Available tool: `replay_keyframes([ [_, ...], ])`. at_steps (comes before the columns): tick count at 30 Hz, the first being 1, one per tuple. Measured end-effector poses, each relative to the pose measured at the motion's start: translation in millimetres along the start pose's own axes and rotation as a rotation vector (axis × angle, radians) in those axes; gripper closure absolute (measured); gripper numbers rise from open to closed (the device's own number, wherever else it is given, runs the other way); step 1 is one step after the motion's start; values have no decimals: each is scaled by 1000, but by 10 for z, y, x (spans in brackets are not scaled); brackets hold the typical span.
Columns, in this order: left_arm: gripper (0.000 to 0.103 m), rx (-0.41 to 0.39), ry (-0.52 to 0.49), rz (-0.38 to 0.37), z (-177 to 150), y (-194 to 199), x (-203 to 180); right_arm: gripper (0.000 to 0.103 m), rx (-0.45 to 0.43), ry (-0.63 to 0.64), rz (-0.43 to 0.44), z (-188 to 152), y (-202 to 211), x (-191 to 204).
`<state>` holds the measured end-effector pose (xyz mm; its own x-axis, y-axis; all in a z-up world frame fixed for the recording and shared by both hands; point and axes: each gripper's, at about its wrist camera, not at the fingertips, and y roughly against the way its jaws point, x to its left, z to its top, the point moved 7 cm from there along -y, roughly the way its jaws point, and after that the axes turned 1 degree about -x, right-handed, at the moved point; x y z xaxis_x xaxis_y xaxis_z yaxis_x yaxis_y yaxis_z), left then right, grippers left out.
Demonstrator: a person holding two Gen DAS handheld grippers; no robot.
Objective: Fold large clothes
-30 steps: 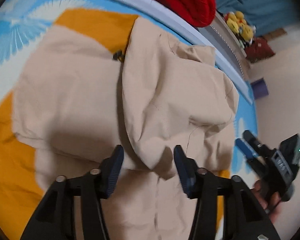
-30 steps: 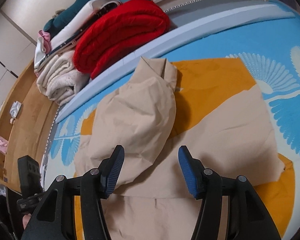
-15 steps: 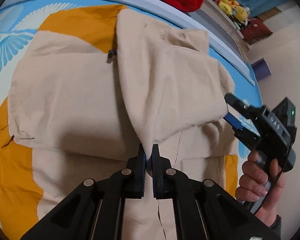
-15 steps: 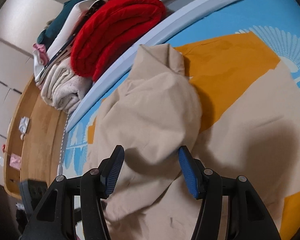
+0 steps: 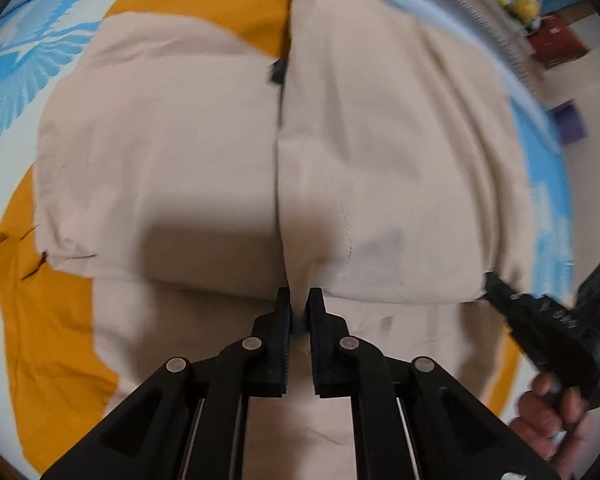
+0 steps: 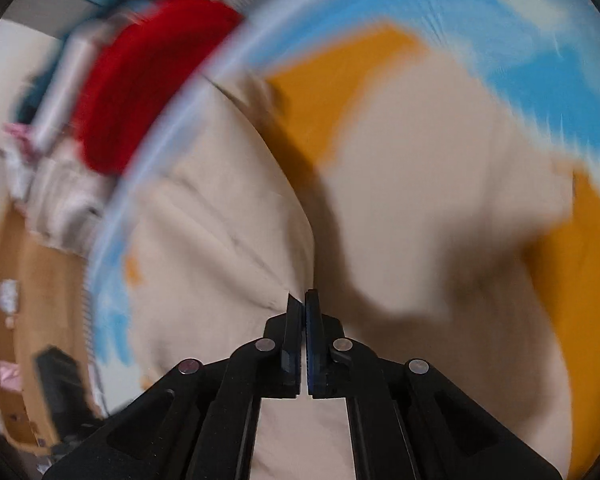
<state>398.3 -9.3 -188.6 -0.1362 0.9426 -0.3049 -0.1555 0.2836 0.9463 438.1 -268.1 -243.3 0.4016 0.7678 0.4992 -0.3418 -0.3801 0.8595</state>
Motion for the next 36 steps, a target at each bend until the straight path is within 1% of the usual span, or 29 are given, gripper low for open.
replay_keyframes([
  [1,90,6,-6,15,4,-10,3,92,59,-14,-5,-32,-140,-45],
  [2,90,8,-11,25,17,6,1,87,64,3,-16,-7,-157,-20],
  [3,90,5,-19,24,39,47,-13,84,42,47,-36,42,-112,45],
  [4,87,-3,-28,16,65,94,-39,76,-4,103,-53,103,-17,134],
  [5,86,-25,-34,-6,103,178,-66,63,-53,148,-57,157,78,211],
  [6,82,-62,-29,-38,149,280,-89,54,-113,202,-62,214,197,308],
  [7,76,-97,-17,-63,183,368,-94,39,-145,232,-66,246,270,368],
  [8,73,-134,-2,-90,222,447,-105,34,-184,290,-68,298,332,464],
  [9,70,-157,6,-108,237,489,-112,34,-191,322,-61,329,330,514],
  [10,70,-183,13,-125,254,510,-114,34,-184,335,-50,338,318,526],
  [12,72,-197,12,-147,272,466,-165,37,-152,308,-15,436,192,510],
  [13,75,-187,4,-160,258,383,-206,58,-145,286,-14,461,148,448],
  [14,76,-164,-6,-166,229,277,-244,89,-129,234,-28,513,63,326],
  [15,78,-123,-20,-146,169,121,-258,93,-119,178,-46,533,3,171],
  [16,80,-87,-28,-100,142,-7,-256,93,-111,129,-59,520,-48,56],
  [17,81,-37,-35,-5,82,-164,-196,93,-80,48,-77,503,-119,-129],
  [18,82,-17,-39,48,56,-241,-158,93,-56,12,-81,465,-201,-213],
  [21,82,-42,-46,34,128,-137,-219,89,-57,7,-86,486,-135,-229],
  [22,82,-68,-51,29,160,-57,-239,84,-72,23,-94,505,-95,-181],
  [24,82,-138,-71,38,225,150,-271,75,-167,96,-149,551,144,-49],
  [26,82,-182,-79,40,291,241,-321,64,-292,156,-188,584,415,65],
  [28,82,-201,-74,26,328,259,-372,61,-385,203,-202,605,575,206],
  [29,82,-204,-72,18,245,267,-331,60,-425,242,-187,601,633,308],
  [30,82,-205,-70,7,247,252,-366,60,-432,263,-170,597,657,341],
  [31,82,-206,-72,-9,237,247,-374,60,-422,304,-132,562,617,438],
  [33,82,-205,-81,-27,198,184,-402,59,-351,352,-49,442,458,542],
  [34,82,-189,-86,-38,179,98,-435,59,-240,376,8,347,233,589],
  [35,82,-155,-87,-54,147,-14,-425,59,-140,380,9,242,15,568],
  [36,82,-116,-86,-55,128,-109,-370,59,-78,379,-22,200,-122,504],
])
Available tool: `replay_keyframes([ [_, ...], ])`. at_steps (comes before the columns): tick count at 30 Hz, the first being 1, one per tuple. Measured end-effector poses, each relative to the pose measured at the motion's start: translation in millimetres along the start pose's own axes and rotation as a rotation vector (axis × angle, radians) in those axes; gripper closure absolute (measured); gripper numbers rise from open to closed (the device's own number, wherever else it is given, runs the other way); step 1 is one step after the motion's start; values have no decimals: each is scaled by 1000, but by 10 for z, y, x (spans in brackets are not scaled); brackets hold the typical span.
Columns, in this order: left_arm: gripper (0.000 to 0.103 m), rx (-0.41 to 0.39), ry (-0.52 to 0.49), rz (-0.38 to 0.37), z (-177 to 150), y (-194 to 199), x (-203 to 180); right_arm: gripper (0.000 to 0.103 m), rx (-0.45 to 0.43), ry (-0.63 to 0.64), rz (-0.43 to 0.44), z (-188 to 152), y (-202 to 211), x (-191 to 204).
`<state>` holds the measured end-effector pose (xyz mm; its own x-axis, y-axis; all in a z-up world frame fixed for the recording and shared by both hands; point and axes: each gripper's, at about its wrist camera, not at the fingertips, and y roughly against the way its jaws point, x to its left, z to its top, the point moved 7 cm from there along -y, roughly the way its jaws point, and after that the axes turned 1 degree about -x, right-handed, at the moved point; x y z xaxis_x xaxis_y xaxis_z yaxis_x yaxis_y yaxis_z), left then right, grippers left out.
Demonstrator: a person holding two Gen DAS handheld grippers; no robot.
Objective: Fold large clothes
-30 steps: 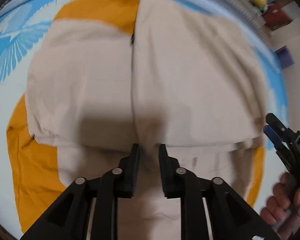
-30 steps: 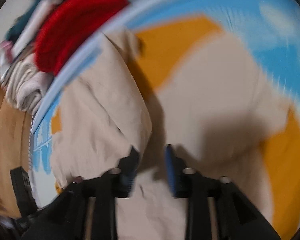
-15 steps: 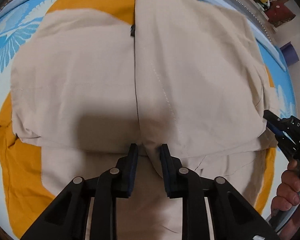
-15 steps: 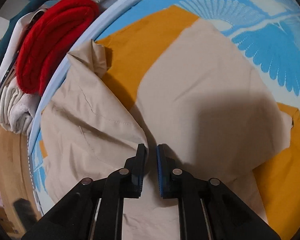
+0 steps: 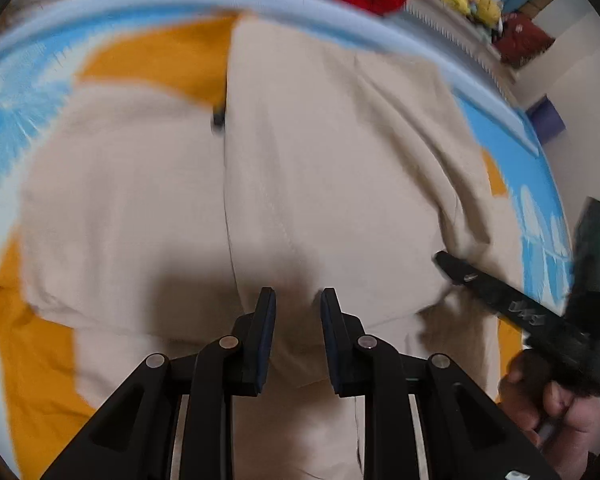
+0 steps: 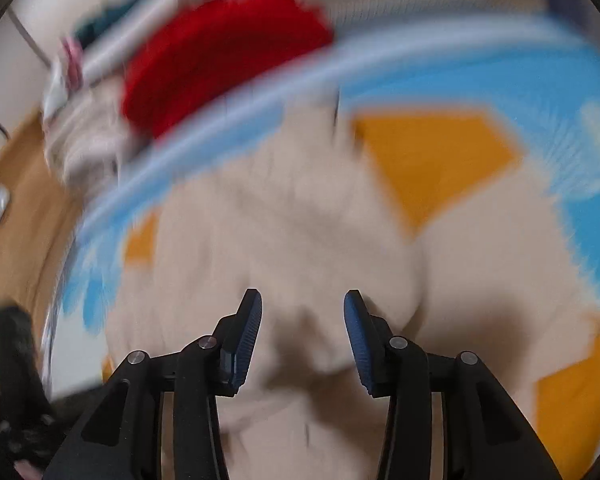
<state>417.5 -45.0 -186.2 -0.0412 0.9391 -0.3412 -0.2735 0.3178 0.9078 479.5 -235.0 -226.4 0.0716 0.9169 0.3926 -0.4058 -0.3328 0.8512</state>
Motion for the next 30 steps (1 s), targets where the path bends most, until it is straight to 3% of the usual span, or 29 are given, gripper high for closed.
replay_keyframes([
  [2,86,60,37,41,-78,-155,146,59,129,-13,-107,-228,-258,-184],
  [4,88,47,48,50,-34,-55,126,59,105,-27,-110,-214,-199,-199],
  [7,88,-24,5,63,76,200,-17,59,19,57,-134,-103,9,-26],
  [11,88,-65,20,43,112,334,-92,59,-133,160,-37,10,250,263],
  [13,88,-70,28,41,106,364,-75,59,-119,193,-76,-9,118,212],
  [15,88,-82,26,37,117,443,-48,59,13,163,-179,-178,-122,-45],
  [16,88,-89,19,34,93,497,-36,59,53,109,-171,-207,-219,-97],
  [18,88,-104,7,30,50,615,34,59,10,35,-133,-156,-98,-145],
  [22,88,-124,22,18,-45,825,144,59,-167,135,-186,38,227,-38],
  [23,88,-129,24,7,-70,880,154,59,-157,140,-199,39,199,-68],
  [26,88,-171,-5,12,-136,1127,212,59,24,129,-246,-165,-44,-308],
  [28,88,-215,-13,25,-177,1317,270,59,-22,100,-238,-155,148,-331],
  [30,88,-244,-20,18,-229,1510,302,59,-102,175,-237,-71,449,-173],
])
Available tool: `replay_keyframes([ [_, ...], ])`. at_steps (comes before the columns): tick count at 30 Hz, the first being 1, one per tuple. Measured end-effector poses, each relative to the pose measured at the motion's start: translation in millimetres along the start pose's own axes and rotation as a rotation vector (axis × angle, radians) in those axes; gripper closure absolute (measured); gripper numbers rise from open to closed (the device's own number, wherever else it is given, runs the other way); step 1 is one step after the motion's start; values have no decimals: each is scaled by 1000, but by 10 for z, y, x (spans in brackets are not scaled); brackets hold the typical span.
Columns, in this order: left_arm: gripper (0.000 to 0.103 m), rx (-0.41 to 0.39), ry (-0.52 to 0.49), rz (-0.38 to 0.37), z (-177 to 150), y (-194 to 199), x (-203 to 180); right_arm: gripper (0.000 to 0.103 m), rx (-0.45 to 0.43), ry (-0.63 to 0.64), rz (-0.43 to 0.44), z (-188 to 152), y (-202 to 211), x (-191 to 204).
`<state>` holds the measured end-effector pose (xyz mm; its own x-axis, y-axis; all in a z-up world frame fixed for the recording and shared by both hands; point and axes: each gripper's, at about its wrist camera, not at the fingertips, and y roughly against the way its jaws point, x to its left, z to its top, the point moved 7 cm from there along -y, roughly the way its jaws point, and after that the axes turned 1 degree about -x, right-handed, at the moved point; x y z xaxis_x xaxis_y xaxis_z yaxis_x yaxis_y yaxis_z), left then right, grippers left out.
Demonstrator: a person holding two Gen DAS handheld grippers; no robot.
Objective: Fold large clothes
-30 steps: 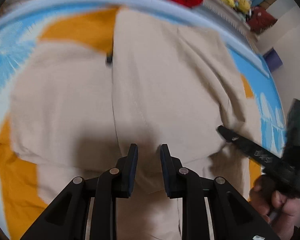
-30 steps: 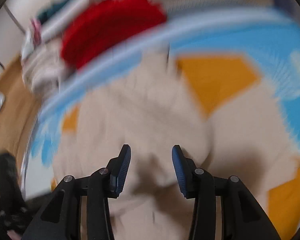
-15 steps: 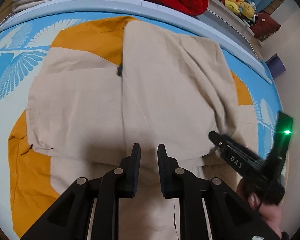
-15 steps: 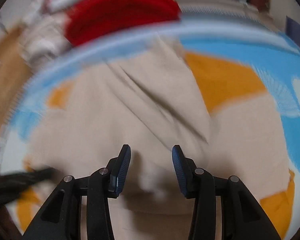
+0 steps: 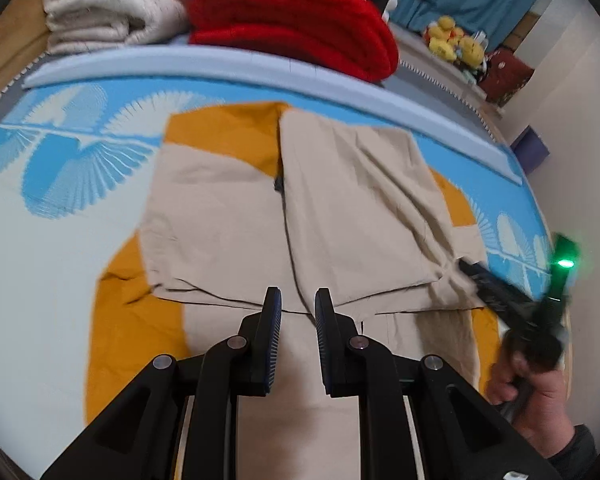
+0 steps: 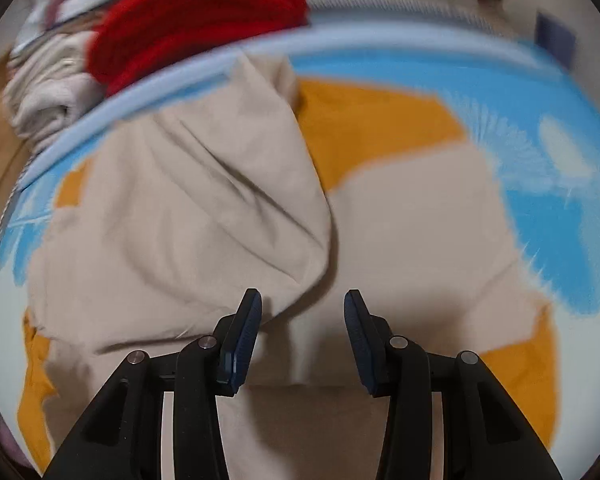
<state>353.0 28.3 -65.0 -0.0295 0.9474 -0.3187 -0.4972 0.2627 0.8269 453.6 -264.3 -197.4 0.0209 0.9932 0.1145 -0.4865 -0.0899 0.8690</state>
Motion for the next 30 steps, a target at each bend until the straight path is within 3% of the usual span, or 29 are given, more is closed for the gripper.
replay_keyframes([
  [4,88,-39,-78,-30,-67,320,-27,59,-211,91,14,227,858,167],
  [7,88,-62,-137,-56,-229,573,37,59,-342,66,61,269,1619,191],
  [9,89,-46,-114,-126,-349,770,151,59,-370,51,89,124,2020,126],
  [12,91,-67,-89,-131,-494,1097,374,60,-391,71,80,-64,2535,12],
  [14,92,-59,-96,-109,-685,1249,522,76,-399,86,47,-312,2788,-104],
  [17,92,-35,-91,-49,-1037,1413,867,80,-366,26,34,-664,3051,-466],
  [21,92,21,34,4,-1557,1384,1466,80,-315,-66,-3,-1201,3151,-917],
  [22,92,34,75,9,-1690,1326,1598,79,-273,-105,-13,-1391,3064,-1068],
  [25,94,186,247,23,-2053,1070,1966,79,-146,-192,21,-1847,2734,-1378],
  [27,94,227,276,35,-2134,978,2070,79,-2,-278,31,-2171,2508,-1573],
  [30,93,336,309,50,-2286,764,2115,78,64,-309,53,-2369,2348,-1724],
])
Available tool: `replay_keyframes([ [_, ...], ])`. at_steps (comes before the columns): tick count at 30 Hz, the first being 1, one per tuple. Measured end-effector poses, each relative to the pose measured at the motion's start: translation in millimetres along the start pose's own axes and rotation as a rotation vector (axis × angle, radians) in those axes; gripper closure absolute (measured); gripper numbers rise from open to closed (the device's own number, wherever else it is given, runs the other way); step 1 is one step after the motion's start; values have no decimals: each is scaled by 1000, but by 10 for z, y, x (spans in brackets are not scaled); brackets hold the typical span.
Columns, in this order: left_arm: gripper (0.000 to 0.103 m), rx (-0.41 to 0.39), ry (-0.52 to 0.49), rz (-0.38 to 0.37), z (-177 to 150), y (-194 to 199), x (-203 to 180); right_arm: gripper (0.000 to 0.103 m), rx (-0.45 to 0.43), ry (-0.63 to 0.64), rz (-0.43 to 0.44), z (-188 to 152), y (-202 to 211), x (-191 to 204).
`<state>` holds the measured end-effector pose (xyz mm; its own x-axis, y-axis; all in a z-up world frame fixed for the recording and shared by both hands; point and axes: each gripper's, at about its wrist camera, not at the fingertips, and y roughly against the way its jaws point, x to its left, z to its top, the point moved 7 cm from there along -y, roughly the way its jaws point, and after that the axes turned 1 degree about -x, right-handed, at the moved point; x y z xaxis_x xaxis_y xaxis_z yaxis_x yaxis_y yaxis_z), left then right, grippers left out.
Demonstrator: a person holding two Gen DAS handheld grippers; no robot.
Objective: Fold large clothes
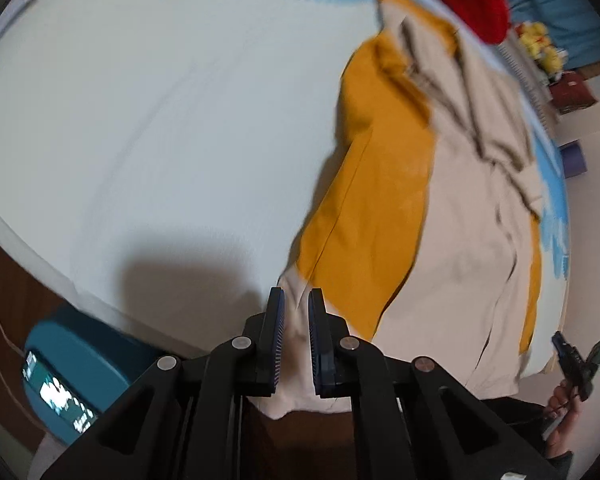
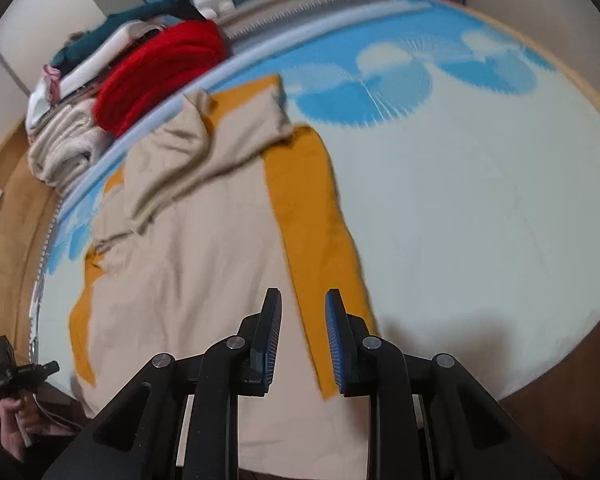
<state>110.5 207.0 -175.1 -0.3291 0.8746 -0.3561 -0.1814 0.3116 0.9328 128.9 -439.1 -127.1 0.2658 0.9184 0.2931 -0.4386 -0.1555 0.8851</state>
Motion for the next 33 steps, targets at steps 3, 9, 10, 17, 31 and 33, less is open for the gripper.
replay_keyframes([
  [3,82,36,-21,18,-20,-126,-72,73,110,-39,-13,-155,-233,-210],
  [9,58,101,-64,85,-62,-349,-140,67,258,-90,-67,-346,-581,-469],
  [10,58,104,-65,95,-67,-372,-132,66,264,-102,-73,-361,-607,-496],
  [17,58,116,-72,119,-53,-466,-88,58,341,-71,-148,-498,-833,-545],
  [31,98,86,-276,154,-233,-415,-440,99,289,81,-148,-467,-775,-267],
  [33,99,58,-312,135,-273,-265,-504,99,268,72,-126,-428,-701,-258],
])
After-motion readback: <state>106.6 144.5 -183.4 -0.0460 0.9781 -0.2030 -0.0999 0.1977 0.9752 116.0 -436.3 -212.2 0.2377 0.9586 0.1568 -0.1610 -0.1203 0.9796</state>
